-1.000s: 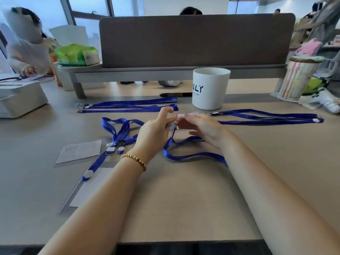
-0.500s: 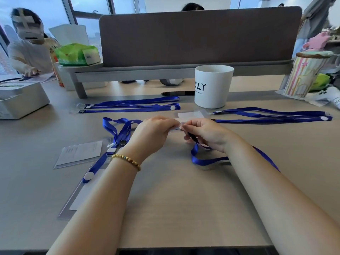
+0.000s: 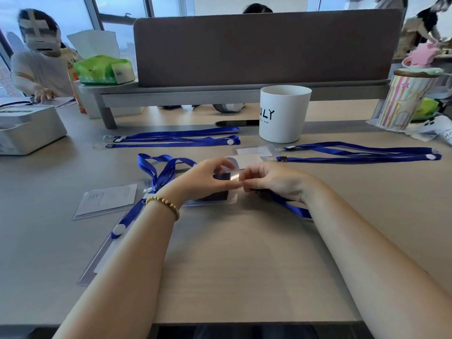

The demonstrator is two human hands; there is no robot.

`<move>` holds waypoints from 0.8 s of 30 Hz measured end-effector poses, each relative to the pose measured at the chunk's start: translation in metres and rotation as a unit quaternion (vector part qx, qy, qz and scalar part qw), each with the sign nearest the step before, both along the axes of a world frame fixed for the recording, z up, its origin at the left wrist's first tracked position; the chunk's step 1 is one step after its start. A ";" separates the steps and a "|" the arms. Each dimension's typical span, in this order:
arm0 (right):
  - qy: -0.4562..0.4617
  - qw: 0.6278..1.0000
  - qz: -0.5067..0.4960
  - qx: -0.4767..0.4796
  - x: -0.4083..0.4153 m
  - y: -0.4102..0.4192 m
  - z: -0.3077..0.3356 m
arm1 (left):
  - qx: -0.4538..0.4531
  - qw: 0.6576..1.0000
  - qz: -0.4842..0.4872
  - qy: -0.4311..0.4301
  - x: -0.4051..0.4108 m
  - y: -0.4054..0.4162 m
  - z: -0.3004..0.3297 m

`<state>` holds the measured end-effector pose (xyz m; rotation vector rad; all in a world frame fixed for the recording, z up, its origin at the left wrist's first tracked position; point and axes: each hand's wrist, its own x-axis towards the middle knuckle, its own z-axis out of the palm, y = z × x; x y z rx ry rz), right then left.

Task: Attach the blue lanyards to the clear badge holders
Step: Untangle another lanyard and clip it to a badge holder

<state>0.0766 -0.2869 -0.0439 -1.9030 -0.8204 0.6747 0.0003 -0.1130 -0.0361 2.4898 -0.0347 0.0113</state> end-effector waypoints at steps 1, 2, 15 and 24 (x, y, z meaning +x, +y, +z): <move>0.009 1.000 0.005 0.002 0.000 0.000 0.000 | 0.000 1.000 0.009 -0.002 0.000 0.002 0.000; 0.020 1.000 0.008 0.007 0.000 0.000 0.001 | 0.002 1.000 0.014 -0.007 0.001 0.003 0.000; 0.020 0.997 -0.071 0.002 0.003 0.003 -0.005 | 0.215 0.964 0.008 -0.157 0.003 -0.010 -0.004; -0.003 0.999 -0.043 -0.022 0.004 0.006 -0.009 | 0.267 0.963 -0.037 -0.023 0.005 -0.015 -0.010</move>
